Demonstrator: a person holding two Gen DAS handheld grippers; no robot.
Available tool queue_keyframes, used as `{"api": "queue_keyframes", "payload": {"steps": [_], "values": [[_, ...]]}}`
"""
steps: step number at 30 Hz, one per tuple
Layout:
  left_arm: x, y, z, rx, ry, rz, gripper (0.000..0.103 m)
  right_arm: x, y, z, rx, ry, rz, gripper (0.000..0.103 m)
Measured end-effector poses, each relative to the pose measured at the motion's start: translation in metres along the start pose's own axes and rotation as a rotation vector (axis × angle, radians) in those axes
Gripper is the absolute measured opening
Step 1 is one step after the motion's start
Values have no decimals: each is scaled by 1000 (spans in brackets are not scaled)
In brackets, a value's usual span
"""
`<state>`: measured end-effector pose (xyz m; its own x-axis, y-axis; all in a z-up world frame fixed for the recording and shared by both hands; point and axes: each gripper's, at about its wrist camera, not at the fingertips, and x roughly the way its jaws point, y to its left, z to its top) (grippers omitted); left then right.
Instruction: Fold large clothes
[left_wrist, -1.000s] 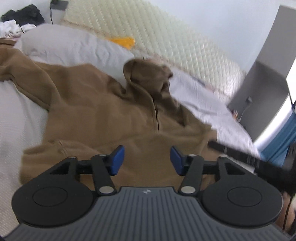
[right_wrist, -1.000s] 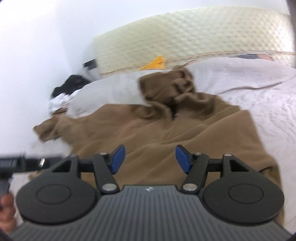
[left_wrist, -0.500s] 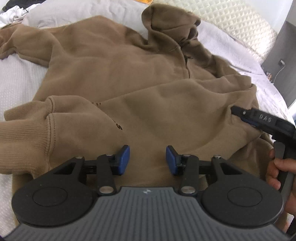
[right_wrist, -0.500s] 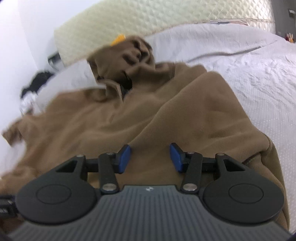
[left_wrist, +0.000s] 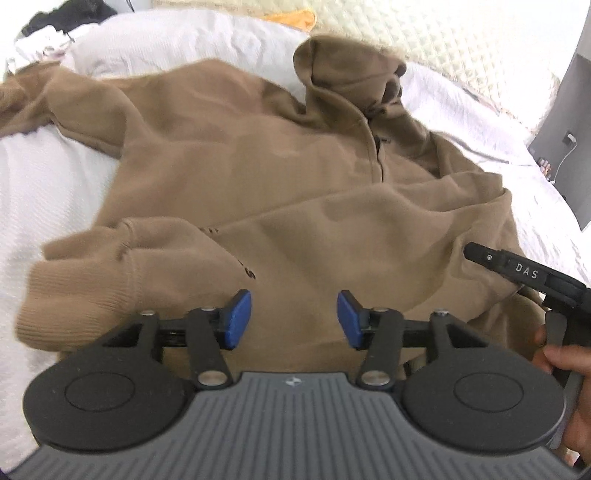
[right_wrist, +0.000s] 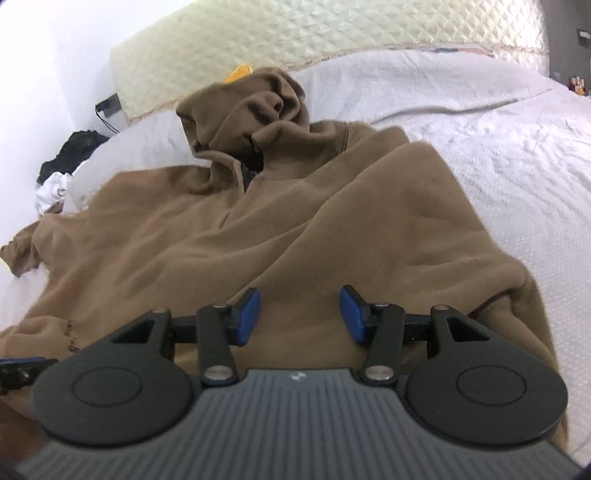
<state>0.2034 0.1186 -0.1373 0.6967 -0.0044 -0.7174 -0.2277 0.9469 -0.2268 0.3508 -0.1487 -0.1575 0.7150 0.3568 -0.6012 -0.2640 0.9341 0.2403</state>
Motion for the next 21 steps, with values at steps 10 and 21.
{"api": "queue_keyframes", "payload": {"steps": [10, 21], "values": [[-100, 1, 42, -56, -103, 18, 64, -53, 20, 8, 36, -88, 115, 52], [-158, 50, 124, -229, -139, 52, 69, -82, 36, -2, 11, -94, 206, 52]]}}
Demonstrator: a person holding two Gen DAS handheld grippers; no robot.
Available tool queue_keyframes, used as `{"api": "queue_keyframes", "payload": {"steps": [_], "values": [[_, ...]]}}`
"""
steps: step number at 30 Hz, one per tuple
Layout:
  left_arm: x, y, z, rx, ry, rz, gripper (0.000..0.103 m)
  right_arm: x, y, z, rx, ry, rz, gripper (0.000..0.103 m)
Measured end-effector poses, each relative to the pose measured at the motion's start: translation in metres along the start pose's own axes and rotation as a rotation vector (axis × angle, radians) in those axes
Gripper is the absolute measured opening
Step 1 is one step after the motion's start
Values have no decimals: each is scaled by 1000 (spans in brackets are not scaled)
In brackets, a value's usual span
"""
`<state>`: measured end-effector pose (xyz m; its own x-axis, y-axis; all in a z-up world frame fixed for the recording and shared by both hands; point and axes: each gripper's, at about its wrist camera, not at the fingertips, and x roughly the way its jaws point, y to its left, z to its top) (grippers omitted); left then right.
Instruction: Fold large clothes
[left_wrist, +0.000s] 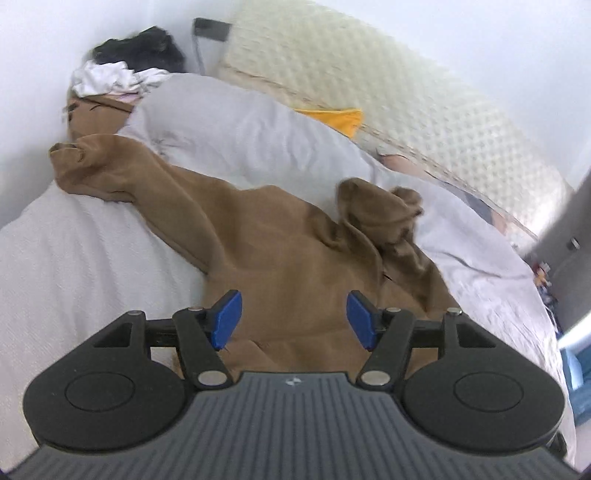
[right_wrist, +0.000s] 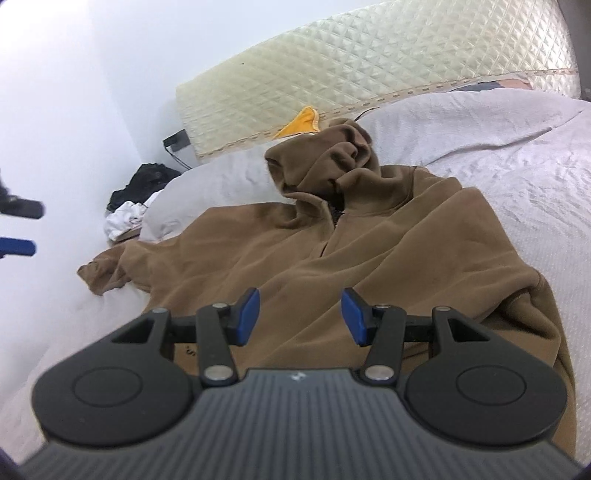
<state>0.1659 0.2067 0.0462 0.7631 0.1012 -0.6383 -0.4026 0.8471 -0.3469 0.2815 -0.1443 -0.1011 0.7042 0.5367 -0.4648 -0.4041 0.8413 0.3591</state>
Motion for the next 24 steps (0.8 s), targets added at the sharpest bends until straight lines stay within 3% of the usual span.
{"api": "queue_keyframes", "payload": {"steps": [7, 19, 24], "values": [[49, 87, 37, -185, 12, 76, 71, 12, 16, -4, -32, 0, 24, 52], [116, 217, 69, -325, -10, 207, 71, 56, 23, -10, -55, 67, 5, 52], [147, 264, 82, -390, -14, 223, 71, 83, 23, -28, -169, 153, -40, 51]]}}
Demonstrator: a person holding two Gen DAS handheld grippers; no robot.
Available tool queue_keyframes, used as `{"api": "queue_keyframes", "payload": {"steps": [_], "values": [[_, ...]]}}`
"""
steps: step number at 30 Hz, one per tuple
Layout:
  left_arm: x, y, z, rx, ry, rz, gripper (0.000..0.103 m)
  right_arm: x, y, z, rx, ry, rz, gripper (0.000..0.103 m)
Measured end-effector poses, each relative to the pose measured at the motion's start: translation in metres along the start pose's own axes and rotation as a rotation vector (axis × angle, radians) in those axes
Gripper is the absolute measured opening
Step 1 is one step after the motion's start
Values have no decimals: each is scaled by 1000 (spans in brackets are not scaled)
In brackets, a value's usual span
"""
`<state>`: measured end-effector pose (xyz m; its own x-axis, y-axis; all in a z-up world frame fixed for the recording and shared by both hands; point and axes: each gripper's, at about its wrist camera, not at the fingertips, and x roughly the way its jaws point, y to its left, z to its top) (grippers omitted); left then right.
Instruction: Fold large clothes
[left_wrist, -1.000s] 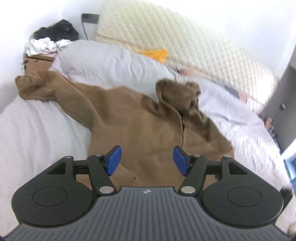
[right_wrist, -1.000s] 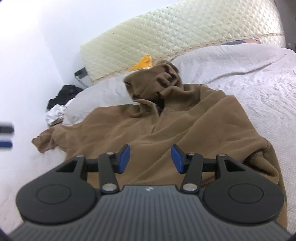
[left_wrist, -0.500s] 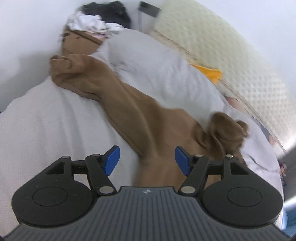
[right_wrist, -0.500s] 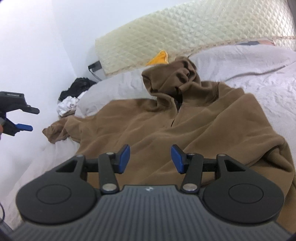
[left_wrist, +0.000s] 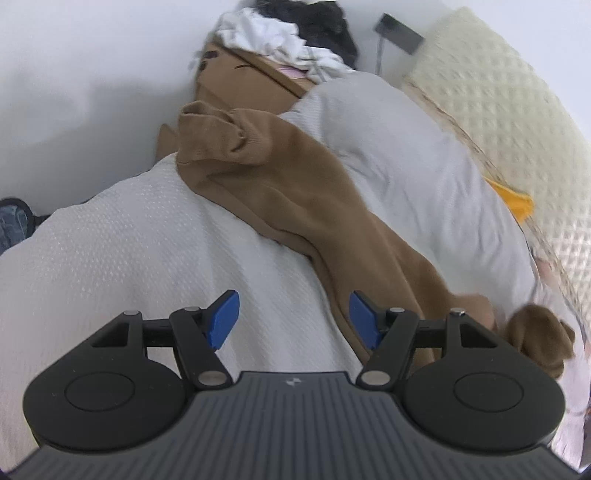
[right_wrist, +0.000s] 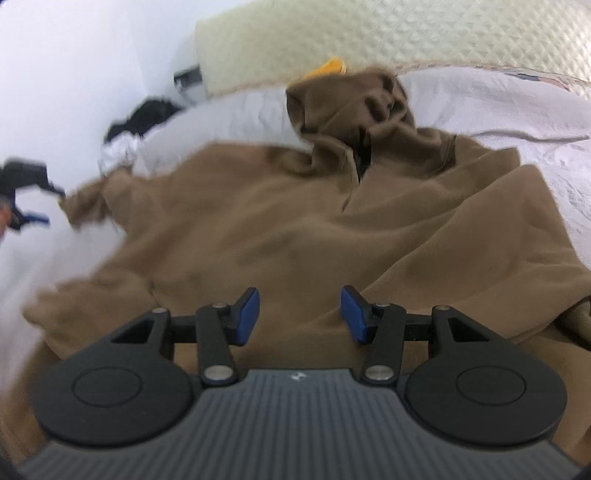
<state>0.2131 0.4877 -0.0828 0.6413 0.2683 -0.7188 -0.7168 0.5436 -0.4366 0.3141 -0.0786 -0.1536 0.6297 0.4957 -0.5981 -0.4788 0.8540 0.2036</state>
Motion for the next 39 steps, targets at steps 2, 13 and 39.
{"api": "queue_keyframes", "payload": {"steps": [2, 13, 39], "values": [[15, 13, 11, -56, 1, -17, 71, 9, -4, -2, 4, 20, -8, 51], [89, 61, 38, -368, -27, -167, 75, 31, -2, 5, 14, 35, -25, 51], [184, 65, 105, -358, -253, 258, 23, 56, 7, 5, -43, 34, -61, 60]]}}
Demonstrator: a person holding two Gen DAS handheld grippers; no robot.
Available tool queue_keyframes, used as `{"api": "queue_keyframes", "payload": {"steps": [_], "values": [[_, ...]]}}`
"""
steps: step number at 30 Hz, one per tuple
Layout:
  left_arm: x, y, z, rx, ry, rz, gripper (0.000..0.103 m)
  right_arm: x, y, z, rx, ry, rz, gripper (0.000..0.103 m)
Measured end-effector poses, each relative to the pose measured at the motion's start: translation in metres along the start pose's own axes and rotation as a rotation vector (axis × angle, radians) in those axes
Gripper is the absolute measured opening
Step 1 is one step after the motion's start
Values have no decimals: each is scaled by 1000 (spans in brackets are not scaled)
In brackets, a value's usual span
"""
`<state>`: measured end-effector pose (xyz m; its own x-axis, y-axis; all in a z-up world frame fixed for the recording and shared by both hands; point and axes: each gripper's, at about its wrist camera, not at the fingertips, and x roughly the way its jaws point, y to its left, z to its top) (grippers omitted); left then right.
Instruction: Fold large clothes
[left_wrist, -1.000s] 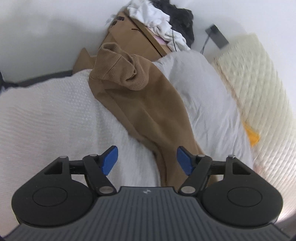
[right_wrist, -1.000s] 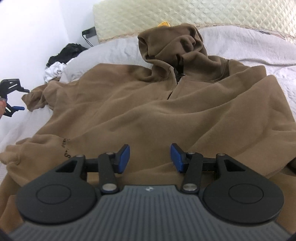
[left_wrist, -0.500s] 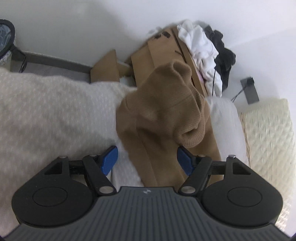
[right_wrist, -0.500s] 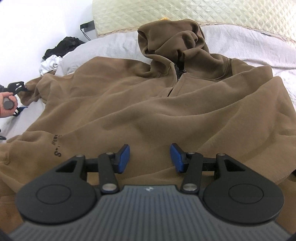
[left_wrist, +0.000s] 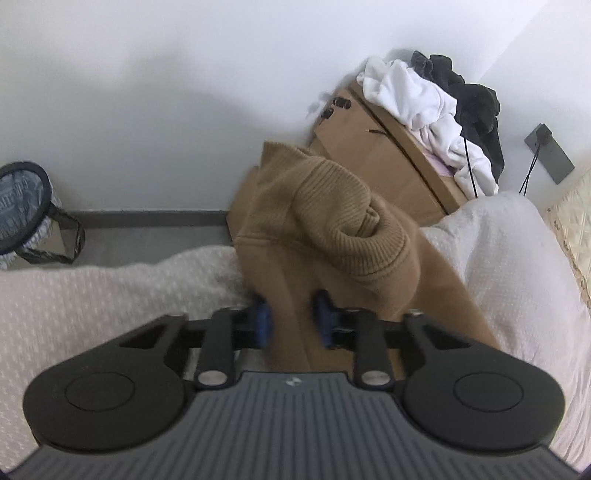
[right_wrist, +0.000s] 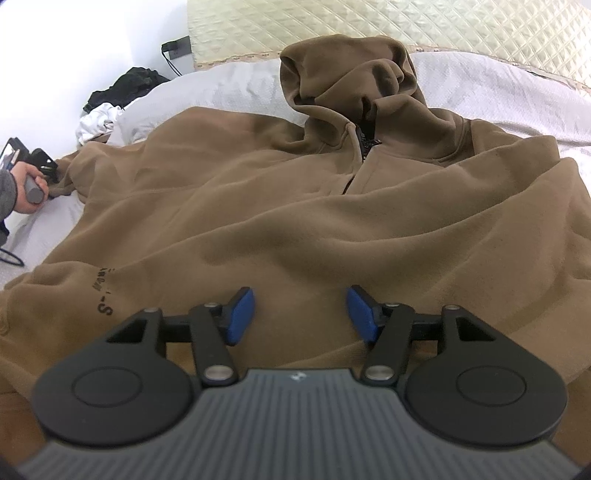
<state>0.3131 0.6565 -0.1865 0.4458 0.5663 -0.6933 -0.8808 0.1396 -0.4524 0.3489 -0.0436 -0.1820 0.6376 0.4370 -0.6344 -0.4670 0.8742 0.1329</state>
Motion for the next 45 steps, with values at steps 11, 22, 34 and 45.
{"api": "queue_keyframes", "payload": {"steps": [11, 22, 34, 45], "values": [[-130, -81, 22, 355, -216, -128, 15, -17, -16, 11, 148, -24, 67, 59], [-312, -173, -38, 662, -285, -403, 10, -58, -44, 14, 195, -90, 65, 59], [-470, -202, -214, 1021, -297, -721, 9, -117, -92, 14, 287, -260, -3, 59], [-518, -157, -418, 1173, -82, -956, 9, -163, -146, -3, 461, -354, -32, 61]]}}
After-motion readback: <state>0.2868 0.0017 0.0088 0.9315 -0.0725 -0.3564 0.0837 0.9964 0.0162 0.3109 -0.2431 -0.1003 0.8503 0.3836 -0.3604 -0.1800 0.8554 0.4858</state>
